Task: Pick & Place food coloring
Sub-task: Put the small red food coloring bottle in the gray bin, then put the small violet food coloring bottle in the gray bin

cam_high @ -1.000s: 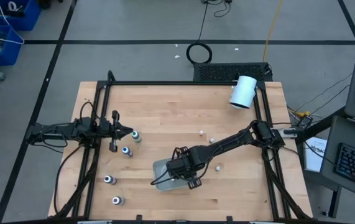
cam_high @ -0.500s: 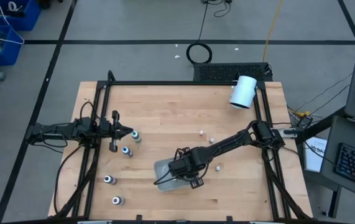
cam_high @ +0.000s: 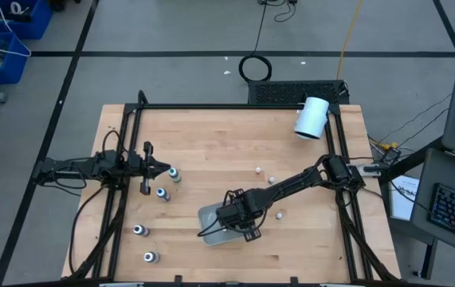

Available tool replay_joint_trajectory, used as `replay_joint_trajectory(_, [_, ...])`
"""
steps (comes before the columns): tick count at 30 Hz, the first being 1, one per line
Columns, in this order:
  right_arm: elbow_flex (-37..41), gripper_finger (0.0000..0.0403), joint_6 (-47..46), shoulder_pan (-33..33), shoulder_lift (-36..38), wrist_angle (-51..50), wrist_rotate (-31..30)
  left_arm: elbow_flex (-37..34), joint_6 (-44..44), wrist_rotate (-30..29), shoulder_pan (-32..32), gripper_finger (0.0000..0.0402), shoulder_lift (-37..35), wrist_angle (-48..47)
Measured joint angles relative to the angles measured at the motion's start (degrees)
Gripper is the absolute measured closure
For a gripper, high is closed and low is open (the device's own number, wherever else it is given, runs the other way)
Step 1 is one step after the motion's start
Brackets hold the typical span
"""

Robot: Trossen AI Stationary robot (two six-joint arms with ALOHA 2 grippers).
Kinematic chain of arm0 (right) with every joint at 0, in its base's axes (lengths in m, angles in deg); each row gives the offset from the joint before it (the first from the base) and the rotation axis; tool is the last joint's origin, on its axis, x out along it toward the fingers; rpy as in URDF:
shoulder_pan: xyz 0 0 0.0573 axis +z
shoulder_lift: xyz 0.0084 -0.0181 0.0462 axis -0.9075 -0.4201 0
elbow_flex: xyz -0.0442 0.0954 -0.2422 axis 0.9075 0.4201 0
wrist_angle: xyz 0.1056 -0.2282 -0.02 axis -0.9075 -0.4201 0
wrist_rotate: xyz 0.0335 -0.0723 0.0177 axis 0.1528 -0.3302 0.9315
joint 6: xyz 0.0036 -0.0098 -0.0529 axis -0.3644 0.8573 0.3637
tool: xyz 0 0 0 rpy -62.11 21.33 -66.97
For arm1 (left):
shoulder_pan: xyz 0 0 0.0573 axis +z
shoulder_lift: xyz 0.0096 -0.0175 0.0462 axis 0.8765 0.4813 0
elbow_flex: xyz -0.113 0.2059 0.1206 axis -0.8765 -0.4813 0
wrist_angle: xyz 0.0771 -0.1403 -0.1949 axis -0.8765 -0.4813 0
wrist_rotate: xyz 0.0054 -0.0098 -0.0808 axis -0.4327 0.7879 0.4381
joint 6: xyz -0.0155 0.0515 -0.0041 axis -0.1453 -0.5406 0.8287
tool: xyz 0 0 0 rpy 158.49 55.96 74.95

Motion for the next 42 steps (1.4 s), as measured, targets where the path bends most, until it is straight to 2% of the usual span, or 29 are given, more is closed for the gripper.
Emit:
replay_joint_trajectory(11, [0.0, 0.0322, 0.4, 0.0, 0.0, 1.0, 0.0, 0.0, 0.0, 0.0, 0.0, 0.0376, 0.0, 0.0])
replay_joint_trajectory(22, [0.0, 0.0259, 0.0, 0.0, 0.3, 1.0, 0.0, 0.0, 0.0, 0.0, 0.0, 0.0376, 0.0, 0.0])
replay_joint_trajectory(32, [0.0, 0.0239, -2.9, 0.0, 7.5, -0.3, 0.0, 0.0, 0.0, 0.0, 0.0, 0.0376, 0.0, 0.0])
replay_joint_trajectory(36, [0.0, 0.0242, -7.7, 0.0, 12.3, -6.9, -0.1, 0.0, 0.0, 0.0, 0.0, 0.0376, 0.0, 0.0])
replay_joint_trajectory(39, [0.0, 0.0242, -15.9, 0.4, 15.4, -14.1, -0.3, 0.0, 0.0, 0.0, 0.0, 0.0376, 0.0, 0.0])
replay_joint_trajectory(42, [3.4, 0.0241, -23.6, 1.9, 18.7, -16.0, -0.8, 0.0, 0.0, 0.0, 0.0, 0.0376, 0.0, 0.0])
